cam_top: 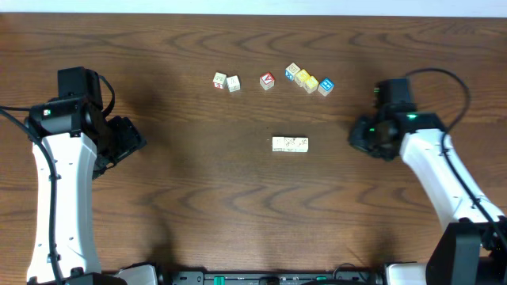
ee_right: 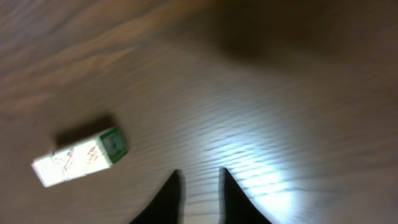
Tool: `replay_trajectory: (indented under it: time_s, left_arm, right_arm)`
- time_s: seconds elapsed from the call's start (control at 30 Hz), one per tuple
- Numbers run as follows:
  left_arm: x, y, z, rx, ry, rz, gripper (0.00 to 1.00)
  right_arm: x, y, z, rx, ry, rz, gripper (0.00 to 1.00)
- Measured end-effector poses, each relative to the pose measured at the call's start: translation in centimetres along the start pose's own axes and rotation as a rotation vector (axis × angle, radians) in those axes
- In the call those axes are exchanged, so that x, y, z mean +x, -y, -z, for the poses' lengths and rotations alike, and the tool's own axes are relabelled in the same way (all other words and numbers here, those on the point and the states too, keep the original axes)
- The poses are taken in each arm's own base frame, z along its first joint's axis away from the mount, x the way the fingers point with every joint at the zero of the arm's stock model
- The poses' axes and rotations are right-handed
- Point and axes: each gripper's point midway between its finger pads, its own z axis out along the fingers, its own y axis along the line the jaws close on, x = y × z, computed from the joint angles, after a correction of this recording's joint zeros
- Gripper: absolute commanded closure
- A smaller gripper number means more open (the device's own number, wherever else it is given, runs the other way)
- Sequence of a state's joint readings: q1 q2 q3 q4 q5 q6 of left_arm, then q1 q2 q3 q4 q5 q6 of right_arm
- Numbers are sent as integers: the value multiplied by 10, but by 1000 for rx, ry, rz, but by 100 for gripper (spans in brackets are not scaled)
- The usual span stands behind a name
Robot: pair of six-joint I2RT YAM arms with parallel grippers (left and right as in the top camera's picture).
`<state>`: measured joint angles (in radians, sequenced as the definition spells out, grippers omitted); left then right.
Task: Lift 3 blocks
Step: 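Raise the right gripper and pull it back to the right, then bring both grippers toward opposite ends of the three-block row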
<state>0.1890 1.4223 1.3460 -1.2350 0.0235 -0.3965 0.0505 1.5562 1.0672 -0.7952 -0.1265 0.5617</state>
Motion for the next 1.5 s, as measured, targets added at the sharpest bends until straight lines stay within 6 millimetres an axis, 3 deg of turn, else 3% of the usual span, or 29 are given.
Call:
replay_trajectory:
  time_s: [0.03,0.07,0.53,0.63,0.67,0.8,0.9,1.0,1.07,1.1,1.13,1.17,1.2,1.23,1.27,1.33,1.4,1.43,1.5]
  left_arm:
    - [0,0,0,0,0,0,23]
    - [0,0,0,0,0,0,23]
    - [-8,4,0,16,32,10,23]
    - [-7,10,0,49,24,51,23]
    - [-6,13,1,70,13,57,25]
    - [8,37,1,190,-56,19,43]
    - [31,61,-5,284,-126,-88,61]
    - [56,84,-16,350,-187,-198,87]
    - [71,99,-25,390,-201,-278,88]
    - [76,107,-29,412,-198,-313,77]
    - [80,114,-33,429,-190,-345,56]
    - [85,123,-38,451,-179,-384,48]
    - [89,127,-40,465,-177,-403,48]
    - [94,131,-43,473,-182,-422,50]
    - [101,132,-44,472,-195,-435,60]
    - [110,136,-45,474,-211,-452,92]
    - [110,142,-44,490,-199,-463,93]
    - [108,147,-43,503,-183,-463,93]
    - [103,159,-40,535,-139,-476,93]
  right_arm:
    - [-2,5,1,3,-1,-18,20]
    - [-4,11,2,4,-5,-34,1]
    - [-5,12,2,-21,-16,-45,1]
    - [-4,9,2,-35,-24,-43,6]
    - [-4,9,3,-37,-25,-43,1]
    - [-5,7,3,-47,-21,-41,1]
    - [-8,5,3,-52,-10,-34,30]
    - [-8,6,3,-47,-9,-36,69]
    - [-6,7,3,-43,-15,-38,85]
    - [-7,7,3,-43,-14,-32,87]
    - [-7,7,2,-42,-11,-33,87]
    - [-8,8,2,-39,-5,-33,87]
    - [-9,9,2,-34,-3,-33,84]
    - [-8,10,2,-29,-5,-33,79]
    - [-7,11,2,-24,-7,-36,70]
    - [-5,12,2,-18,-17,-36,61]
    - [-5,11,2,-23,-19,-27,77]
    - [-6,10,2,-30,-15,-24,80]
    - [-12,5,2,-51,9,-23,75]
